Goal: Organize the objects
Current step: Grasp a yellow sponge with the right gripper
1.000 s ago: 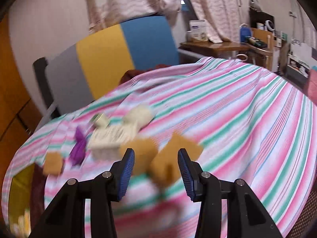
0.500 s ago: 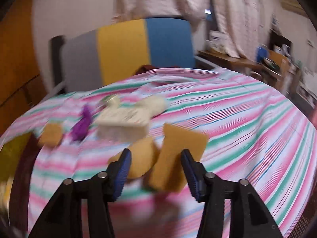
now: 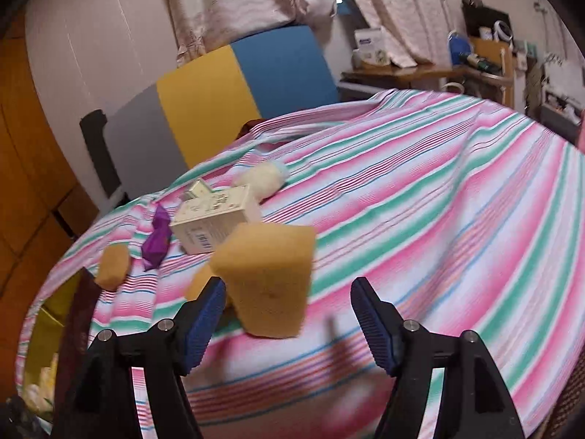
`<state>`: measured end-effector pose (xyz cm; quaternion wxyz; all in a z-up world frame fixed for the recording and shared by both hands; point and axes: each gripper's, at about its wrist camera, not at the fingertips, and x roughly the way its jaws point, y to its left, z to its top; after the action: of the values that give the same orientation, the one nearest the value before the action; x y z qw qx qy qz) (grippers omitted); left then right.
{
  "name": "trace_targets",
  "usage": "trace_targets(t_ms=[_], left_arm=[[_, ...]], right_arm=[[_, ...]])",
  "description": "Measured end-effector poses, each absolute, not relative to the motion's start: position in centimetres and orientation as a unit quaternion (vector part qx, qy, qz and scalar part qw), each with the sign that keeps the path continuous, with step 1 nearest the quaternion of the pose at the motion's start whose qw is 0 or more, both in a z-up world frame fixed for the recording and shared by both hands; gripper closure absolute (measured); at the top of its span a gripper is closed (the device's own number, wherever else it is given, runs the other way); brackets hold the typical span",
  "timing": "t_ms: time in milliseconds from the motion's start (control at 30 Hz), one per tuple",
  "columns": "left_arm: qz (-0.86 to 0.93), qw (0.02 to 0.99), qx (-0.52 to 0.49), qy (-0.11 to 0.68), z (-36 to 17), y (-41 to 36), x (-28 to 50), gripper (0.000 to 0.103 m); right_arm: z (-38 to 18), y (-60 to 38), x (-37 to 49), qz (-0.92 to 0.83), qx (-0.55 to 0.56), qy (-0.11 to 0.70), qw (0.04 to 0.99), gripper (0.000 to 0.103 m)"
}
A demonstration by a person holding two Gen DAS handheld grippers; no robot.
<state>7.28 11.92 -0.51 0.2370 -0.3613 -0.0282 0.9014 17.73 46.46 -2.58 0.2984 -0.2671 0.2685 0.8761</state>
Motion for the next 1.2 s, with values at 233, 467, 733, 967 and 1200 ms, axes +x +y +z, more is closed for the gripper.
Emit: trace_targets(t_ms=[233,467,733,967,1200], left_arm=[[0.895,0.258,-0.364,-0.002,-0.6,13.4,8.3,0.0],[0.893,0.27,-0.361,0.018,-0.6,15.0,8.7,0.0],[0.88,0.312,-0.356,0.048,-0.2,20.6,8.5,0.0],[0.836,0.376,-0.387,0.098,-1.2,28.5,6.3,0.0],[0.814,0.416,-0.376,0.152,-2.8,36.6,5.3,0.0]], right_arm=[[-4.0,47.1,15.7,0.882,-0.265,0.271,0.279,0.045],[-3.5,49.1,17.6,0.885,-0.225,0.279,0.296,0.052],[-5.0,51.8,20.1,0.867,-0.215,0.299,0.336,0.053],[-6.9,53.4,21.1,0.85,-0.202,0.357,0.332,0.058],[-7.6,53.9,21.9,0.85,-0.177,0.388,0.308,0.06]])
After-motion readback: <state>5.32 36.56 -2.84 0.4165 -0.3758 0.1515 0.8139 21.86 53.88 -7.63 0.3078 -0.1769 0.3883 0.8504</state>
